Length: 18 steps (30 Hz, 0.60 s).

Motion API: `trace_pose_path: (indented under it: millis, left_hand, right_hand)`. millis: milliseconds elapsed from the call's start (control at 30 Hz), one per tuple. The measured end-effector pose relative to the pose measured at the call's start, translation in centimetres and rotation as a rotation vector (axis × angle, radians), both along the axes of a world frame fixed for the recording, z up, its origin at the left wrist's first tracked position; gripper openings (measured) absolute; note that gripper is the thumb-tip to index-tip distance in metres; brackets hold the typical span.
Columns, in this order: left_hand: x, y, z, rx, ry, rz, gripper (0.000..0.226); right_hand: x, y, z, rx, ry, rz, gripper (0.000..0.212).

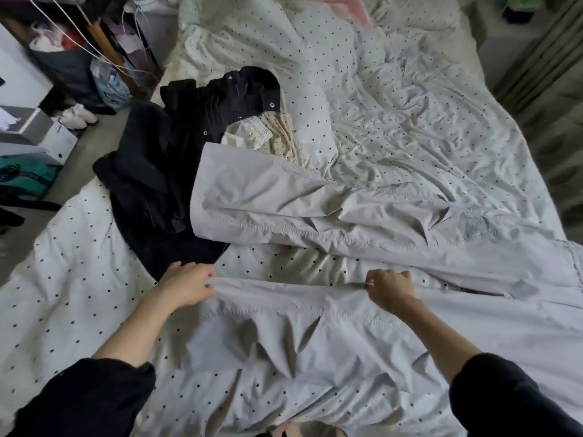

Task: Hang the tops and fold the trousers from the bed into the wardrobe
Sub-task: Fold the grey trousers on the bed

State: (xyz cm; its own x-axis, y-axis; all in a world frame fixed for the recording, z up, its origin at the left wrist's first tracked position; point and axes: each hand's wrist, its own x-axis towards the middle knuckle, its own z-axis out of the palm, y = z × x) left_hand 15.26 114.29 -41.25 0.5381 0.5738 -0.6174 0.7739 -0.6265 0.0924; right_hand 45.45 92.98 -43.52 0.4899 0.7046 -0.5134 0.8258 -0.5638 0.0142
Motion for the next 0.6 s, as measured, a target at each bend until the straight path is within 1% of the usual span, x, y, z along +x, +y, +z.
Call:
trace_pose_path:
  millis: [33,133,167,233,300,367,433,467,567,600]
  left_hand:
    - [0.3,0.8,-0.7,0.062,-0.035,-0.003,0.003]
    - [0.9,2.7,-3.7,0.231,-0.099,0.000,0.016]
    - [1.3,3.1,-4.8,0.290,-0.122,-0.012,0.017]
    - [1.9,3.6,-6.9,0.395,-0.190,-0.024,0.010]
    - [2.1,3.7,-8.7,0.477,-0.250,0.014,0.017]
    - [2.3,3.4,-9.4,0.489,-0.245,0.108,0.025]
    - [2.6,2.5,-9.7,0.492,-0.261,0.185,0.033]
    - [2.8,1.6,-9.7,0.465,-0.292,0.203,0.035]
    - [3.6,-2.5,-9.8,0.358,-0.493,0.156,0.022]
    - [4.0,-4.2,-9.9,0.304,-0.558,0.133,0.023]
  right_hand:
    - [-0.2,0.7,-0.6,0.014,-0.041,-0.007,0.024]
    - [-0.5,1.8,-2.5,0.081,-0.124,-0.080,0.027]
    - [-0.4,2.0,-3.1,0.109,-0.134,-0.111,0.028]
    - [-0.3,2.2,-4.2,0.144,-0.161,-0.140,0.029]
    - [-0.6,2.1,-5.0,0.244,-0.174,-0.196,0.026]
    - [-1.2,1.9,-5.6,0.337,-0.173,-0.239,0.027]
    - [-2.4,1.4,-6.4,0.402,-0.166,-0.215,0.036]
    - [-3.2,1.1,-6.5,0.432,-0.153,-0.197,0.036]
    - [-5.7,-0.2,-6.4,0.512,-0.135,-0.167,0.031]
    - [-6.4,-0.8,-6.3,0.517,-0.122,-0.156,0.030]
